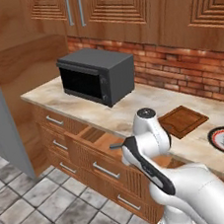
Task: Pick up the knife from the drawer and place it on the cutting board. Then place the meat from the plate to the cutting board.
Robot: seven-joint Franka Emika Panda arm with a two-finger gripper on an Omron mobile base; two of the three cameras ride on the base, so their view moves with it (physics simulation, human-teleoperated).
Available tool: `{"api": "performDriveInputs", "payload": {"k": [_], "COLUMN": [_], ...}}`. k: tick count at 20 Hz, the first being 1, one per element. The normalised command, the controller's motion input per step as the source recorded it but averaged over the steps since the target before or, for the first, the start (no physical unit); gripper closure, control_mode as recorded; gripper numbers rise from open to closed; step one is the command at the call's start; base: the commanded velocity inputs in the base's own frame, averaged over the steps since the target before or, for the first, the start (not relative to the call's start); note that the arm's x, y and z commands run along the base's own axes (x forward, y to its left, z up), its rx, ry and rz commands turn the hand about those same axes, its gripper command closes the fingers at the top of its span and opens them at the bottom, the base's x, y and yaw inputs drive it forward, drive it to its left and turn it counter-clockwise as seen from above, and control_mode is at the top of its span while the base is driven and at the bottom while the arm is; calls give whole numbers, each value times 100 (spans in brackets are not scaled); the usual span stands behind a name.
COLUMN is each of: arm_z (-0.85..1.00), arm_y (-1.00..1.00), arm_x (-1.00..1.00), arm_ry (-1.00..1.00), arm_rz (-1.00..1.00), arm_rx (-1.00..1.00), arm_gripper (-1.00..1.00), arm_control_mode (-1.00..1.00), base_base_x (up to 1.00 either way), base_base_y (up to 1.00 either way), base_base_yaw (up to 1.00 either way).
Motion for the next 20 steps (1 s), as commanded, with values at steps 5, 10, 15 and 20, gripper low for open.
{"api": "performDriveInputs", "payload": {"k": [5, 10, 15, 20], "arm_z": [-39, -39, -33, -34], "arm_y": [1, 0, 2, 11], "arm_x": [42, 19, 3, 0], "arm_ry": [2, 0, 0, 0], "arm_rz": [0, 0, 0, 0], "arm_rx": [0, 0, 0, 0], "arm_gripper": [-100, -100, -100, -100], "arm_control_mode": [-100, -100, -100, -100], "base_base_x": [0, 0, 0, 0], "base_base_y": [0, 0, 0, 0], "base_base_yaw": [0, 0, 0, 0]}}
